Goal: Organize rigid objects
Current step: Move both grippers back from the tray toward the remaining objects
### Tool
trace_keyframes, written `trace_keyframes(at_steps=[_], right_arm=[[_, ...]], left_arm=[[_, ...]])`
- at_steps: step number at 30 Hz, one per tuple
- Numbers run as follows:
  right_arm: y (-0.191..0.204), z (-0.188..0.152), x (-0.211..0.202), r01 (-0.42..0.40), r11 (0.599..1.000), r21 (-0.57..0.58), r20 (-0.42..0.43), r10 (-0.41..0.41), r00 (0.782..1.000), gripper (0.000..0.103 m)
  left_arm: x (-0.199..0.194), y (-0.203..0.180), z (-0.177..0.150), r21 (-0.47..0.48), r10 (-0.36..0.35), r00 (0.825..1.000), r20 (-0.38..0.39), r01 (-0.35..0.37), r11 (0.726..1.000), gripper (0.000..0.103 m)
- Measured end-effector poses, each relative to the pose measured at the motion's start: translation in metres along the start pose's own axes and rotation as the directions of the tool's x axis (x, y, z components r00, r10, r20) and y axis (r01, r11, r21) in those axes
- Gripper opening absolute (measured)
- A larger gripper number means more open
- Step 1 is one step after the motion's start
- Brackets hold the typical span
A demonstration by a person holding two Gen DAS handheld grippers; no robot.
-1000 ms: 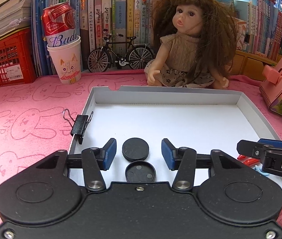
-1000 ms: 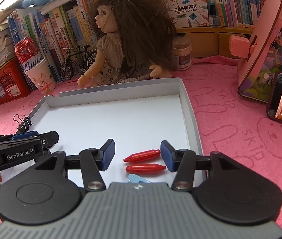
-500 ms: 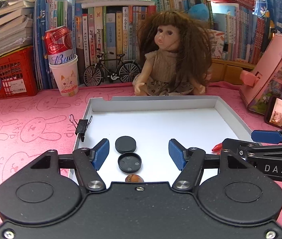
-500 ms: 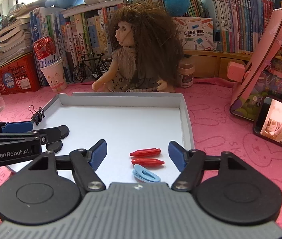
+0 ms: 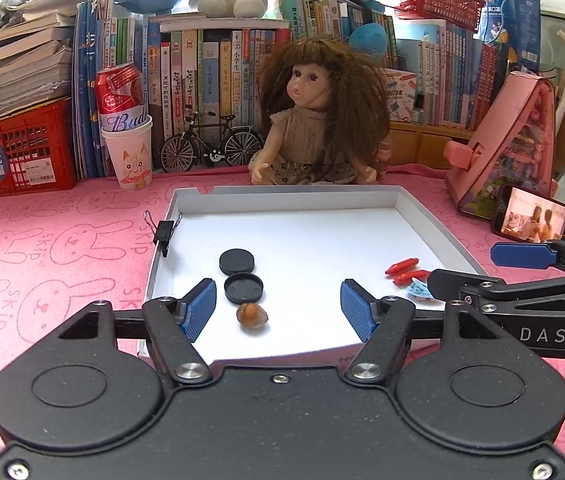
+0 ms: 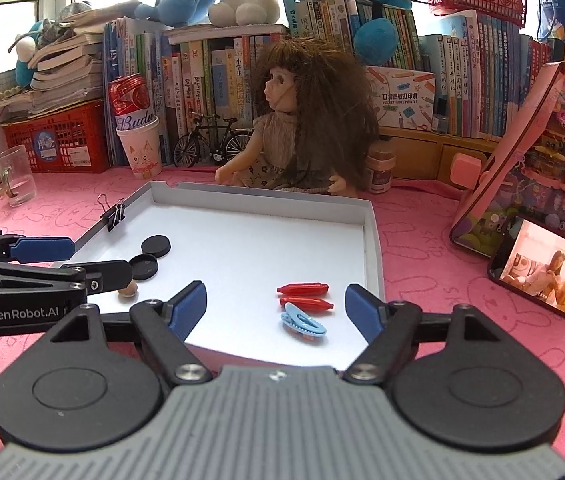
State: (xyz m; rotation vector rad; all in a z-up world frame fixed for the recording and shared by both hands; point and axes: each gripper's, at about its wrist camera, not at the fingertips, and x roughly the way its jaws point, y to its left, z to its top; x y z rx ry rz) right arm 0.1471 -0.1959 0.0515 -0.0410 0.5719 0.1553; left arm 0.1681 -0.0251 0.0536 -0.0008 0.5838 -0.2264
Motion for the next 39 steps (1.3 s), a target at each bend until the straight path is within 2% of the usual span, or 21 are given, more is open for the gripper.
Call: trace_keyframes(at_steps=[18, 28, 39], right_arm=[[0.008, -0.027, -0.039, -0.043, 0.999, -0.007, 0.03, 0.044, 0.999, 0.088], [0.0, -0.06, -0.057, -0.077, 0.997, -0.02, 0.04, 0.078, 0.996, 0.089], [-0.007, -0.093, -0.074, -0.1, 0.994, -0.051, 0.048, 0.103, 0.994, 0.092]], left_arm=[[-0.046, 0.0, -0.04, -0.008, -0.042, 0.999, 0.019, 0.042, 0.999, 0.068], [-0.071, 0.0, -0.069, 0.031, -0.042, 0.999, 0.024, 0.041, 0.999, 0.068], [-0.083, 0.004, -0.101, 0.041, -0.076, 0.997, 0.024, 0.075, 0.996, 0.068]])
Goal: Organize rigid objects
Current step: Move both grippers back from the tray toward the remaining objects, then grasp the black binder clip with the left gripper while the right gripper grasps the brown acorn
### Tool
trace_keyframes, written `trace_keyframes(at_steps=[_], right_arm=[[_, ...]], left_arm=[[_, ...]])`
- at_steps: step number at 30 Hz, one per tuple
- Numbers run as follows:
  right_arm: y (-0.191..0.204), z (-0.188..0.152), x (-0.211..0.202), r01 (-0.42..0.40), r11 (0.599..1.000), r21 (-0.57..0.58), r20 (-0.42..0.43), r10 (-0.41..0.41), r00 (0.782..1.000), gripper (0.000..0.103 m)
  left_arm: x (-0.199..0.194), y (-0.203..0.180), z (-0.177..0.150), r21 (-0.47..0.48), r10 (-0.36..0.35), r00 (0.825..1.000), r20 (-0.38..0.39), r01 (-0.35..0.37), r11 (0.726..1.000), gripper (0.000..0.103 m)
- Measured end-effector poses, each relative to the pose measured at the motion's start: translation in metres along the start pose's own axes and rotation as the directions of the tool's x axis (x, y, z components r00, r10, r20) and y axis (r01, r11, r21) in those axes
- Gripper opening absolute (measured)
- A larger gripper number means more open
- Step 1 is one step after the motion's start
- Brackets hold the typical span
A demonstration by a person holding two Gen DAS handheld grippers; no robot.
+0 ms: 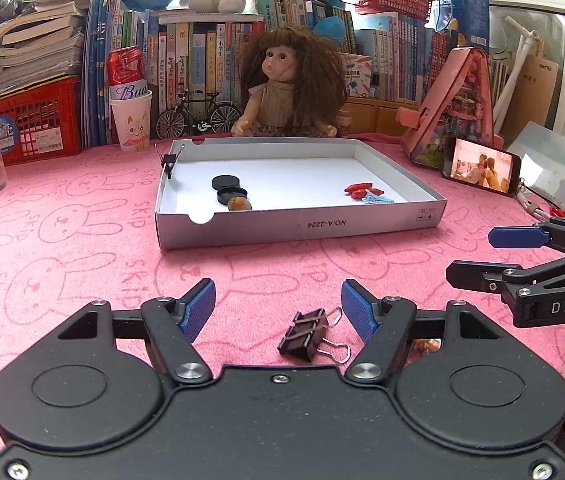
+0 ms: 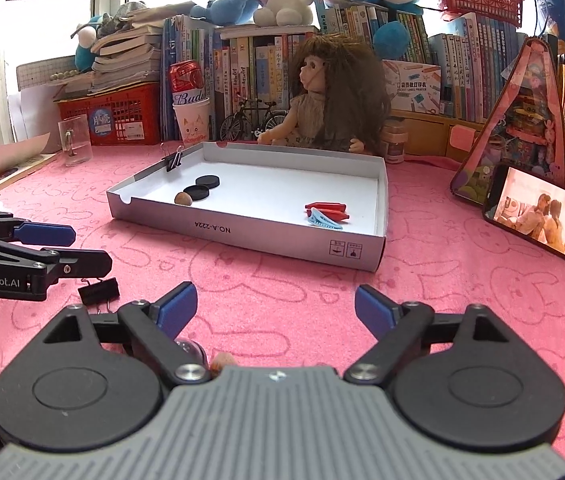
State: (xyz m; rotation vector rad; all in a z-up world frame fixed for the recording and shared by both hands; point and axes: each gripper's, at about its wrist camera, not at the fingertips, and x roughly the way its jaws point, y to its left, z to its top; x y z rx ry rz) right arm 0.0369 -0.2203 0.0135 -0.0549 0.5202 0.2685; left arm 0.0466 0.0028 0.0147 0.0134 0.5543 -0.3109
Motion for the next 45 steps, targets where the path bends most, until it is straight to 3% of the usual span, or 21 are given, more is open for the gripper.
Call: trace_keyframes(at_steps=[7, 16, 45], right_arm=[[-0.004, -0.016, -0.011, -0.056, 0.998, 0.001, 0.001, 0.056, 0.998, 0.095], [-0.012, -0.031, -0.013, -0.052, 0.997, 0.049, -0.024, 0.054, 0.998, 0.095], [-0.01, -0.038, -0.011, -0.014, 0.999, 0.037, -0.022, 0.015, 1.0, 0.098]], left_arm=[[-0.002, -0.003, -0.019, 0.021, -0.015, 1.0, -0.02, 0.016, 1.0, 0.069], [0.003, -0.001, -0.025, 0.008, 0.018, 0.999, -0.036, -0.017, 1.0, 0.069], [0.001, 0.038, -0.02, -0.099, 0.19, 0.981, -0.042, -0.194, 0.976, 0.071]])
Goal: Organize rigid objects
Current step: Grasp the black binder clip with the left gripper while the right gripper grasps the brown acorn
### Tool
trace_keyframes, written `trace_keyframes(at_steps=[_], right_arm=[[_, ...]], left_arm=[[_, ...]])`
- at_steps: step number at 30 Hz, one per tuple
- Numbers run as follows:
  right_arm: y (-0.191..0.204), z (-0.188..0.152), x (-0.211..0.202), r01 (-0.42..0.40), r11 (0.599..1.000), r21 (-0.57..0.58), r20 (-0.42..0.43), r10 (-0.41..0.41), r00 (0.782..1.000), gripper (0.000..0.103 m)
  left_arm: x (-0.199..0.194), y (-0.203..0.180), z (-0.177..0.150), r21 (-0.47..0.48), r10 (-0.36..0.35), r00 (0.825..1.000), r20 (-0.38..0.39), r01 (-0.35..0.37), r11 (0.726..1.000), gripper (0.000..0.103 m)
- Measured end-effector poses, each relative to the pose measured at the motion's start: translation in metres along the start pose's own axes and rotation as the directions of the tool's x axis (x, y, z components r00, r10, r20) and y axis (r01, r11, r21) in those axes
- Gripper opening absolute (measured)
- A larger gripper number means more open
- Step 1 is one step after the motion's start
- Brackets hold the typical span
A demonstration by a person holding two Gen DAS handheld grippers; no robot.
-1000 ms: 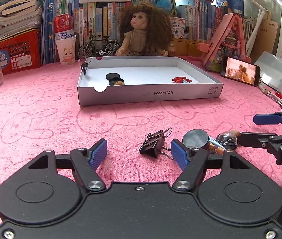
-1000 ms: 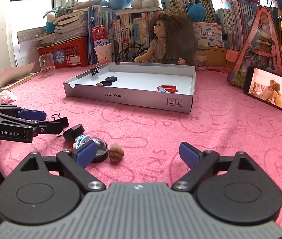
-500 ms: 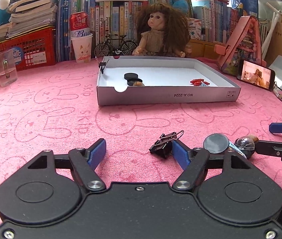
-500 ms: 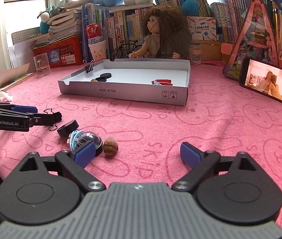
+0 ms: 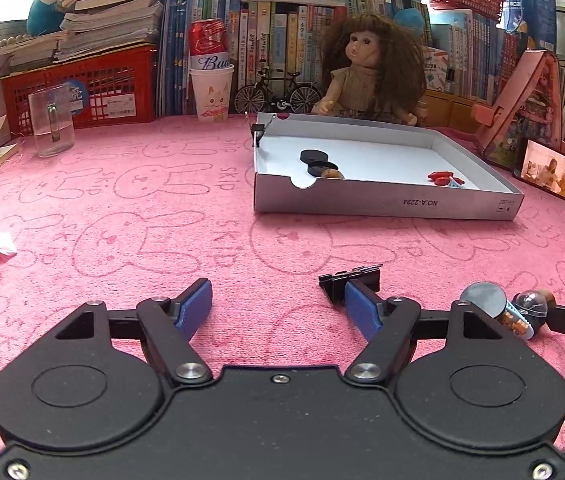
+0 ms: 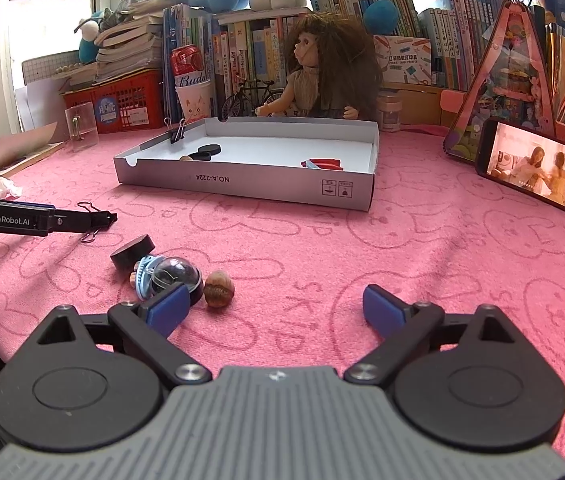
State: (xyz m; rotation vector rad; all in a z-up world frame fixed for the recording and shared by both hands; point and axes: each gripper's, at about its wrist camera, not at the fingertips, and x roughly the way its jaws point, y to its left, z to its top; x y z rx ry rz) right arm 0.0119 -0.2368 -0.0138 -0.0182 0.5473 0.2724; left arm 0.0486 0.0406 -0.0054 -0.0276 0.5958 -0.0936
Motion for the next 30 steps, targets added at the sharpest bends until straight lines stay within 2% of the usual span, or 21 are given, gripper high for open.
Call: trace_keyframes(at_steps=[5, 11, 20, 26, 29, 30], right_arm=[[0.001, -0.002, 0.001, 0.059, 0.998, -0.011, 0.014, -0.059, 0.998, 0.098], [0.0, -0.002, -0.002, 0.084, 0.996, -0.014, 0.041, -0.083, 0.996, 0.098], [0.009, -0.008, -0.002, 0.046, 0.998, -0.032, 0.037, -0.045, 0.998, 0.091], [0.017, -0.011, -0.003, 0.057, 0.997, -0.049, 0.057, -0.054, 0.997, 0.086], [0.021, -0.013, -0.004, 0.065, 0.997, -0.047, 0.071, -0.061, 0.996, 0.081], [0.022, -0.013, -0.004, 0.067, 0.997, -0.046, 0.074, -0.063, 0.995, 0.079]], left_arm=[[-0.002, 0.007, 0.004, -0.047, 0.039, 0.999, 0.025, -0.038, 0.998, 0.071], [-0.012, -0.001, 0.006, -0.037, -0.005, 0.998, 0.056, 0.007, 0.999, 0.071], [-0.013, -0.028, -0.001, 0.015, -0.062, 0.997, 0.048, 0.061, 0.998, 0.071], [-0.005, -0.041, -0.002, 0.012, -0.046, 0.998, 0.033, 0.046, 0.999, 0.063], [-0.001, -0.044, 0.0, -0.007, -0.038, 0.999, 0.024, 0.038, 0.999, 0.054], [0.001, -0.045, 0.0, -0.011, -0.036, 0.999, 0.023, 0.037, 0.999, 0.047]])
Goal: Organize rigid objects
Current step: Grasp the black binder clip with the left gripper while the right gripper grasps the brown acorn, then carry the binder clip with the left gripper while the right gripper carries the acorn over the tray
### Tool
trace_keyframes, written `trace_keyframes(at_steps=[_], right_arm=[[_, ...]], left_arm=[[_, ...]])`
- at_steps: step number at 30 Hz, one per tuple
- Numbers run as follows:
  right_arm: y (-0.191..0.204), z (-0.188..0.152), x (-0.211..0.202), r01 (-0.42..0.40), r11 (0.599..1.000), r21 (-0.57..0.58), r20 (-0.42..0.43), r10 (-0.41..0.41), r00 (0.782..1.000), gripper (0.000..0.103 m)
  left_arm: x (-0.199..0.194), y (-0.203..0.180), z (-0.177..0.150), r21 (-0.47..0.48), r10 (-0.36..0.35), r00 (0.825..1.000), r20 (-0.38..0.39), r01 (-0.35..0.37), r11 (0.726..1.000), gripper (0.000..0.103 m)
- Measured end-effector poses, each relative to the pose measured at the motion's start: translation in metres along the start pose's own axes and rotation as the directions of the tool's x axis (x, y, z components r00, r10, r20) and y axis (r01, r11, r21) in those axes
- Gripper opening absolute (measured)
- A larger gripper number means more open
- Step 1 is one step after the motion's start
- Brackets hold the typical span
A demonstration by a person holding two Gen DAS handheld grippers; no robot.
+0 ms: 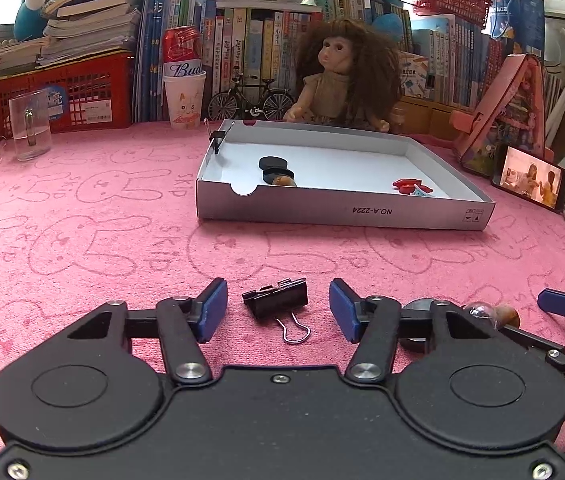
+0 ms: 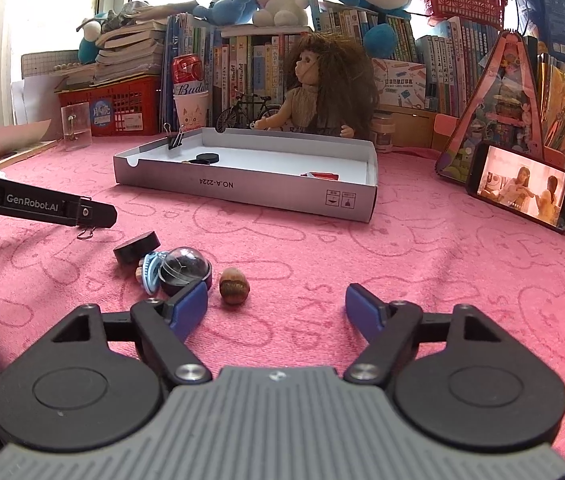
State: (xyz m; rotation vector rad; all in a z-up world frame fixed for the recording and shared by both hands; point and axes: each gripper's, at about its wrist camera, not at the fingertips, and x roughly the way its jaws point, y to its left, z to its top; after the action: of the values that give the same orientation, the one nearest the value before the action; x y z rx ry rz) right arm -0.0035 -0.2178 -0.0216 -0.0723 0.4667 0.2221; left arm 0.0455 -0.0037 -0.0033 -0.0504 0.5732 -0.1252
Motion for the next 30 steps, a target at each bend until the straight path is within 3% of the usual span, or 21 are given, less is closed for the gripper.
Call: trace_keyframes(at_steps=[2, 4, 7, 8, 30], right_arm=[[0.002, 0.0, 0.0, -0.003, 1.0, 0.0, 0.004, 0.003, 1.0, 0.074], [0.005, 0.0, -0.002, -0.017, 1.0, -0.003, 0.007, 0.017, 1.0, 0.064], [0.012, 0.0, -0.005, -0.058, 0.998, -0.039, 0.005, 0.058, 0.998, 0.024], [0.015, 0.0, -0.006, -0.063, 0.996, -0.056, 0.004, 0.063, 0.998, 0.021], [0.011, 0.012, -0.007, -0.01, 0.999, -0.038, 0.053, 0.012, 0.999, 0.018]], left_arm=[[0.002, -0.001, 0.0, -0.006, 0.004, 1.0, -0.002, -0.004, 1.0, 0.034], [0.002, -0.003, 0.0, -0.002, 0.006, 1.0, 0.002, -0.006, 1.0, 0.034], [0.0, -0.003, -0.001, 0.003, -0.009, 1.0, 0.007, 0.009, 1.0, 0.034], [-0.001, -0.003, -0.001, 0.008, -0.01, 1.0, 0.01, 0.01, 1.0, 0.034], [-0.011, 0.002, 0.009, 0.011, -0.004, 0.999, 0.047, 0.004, 1.0, 0.034]])
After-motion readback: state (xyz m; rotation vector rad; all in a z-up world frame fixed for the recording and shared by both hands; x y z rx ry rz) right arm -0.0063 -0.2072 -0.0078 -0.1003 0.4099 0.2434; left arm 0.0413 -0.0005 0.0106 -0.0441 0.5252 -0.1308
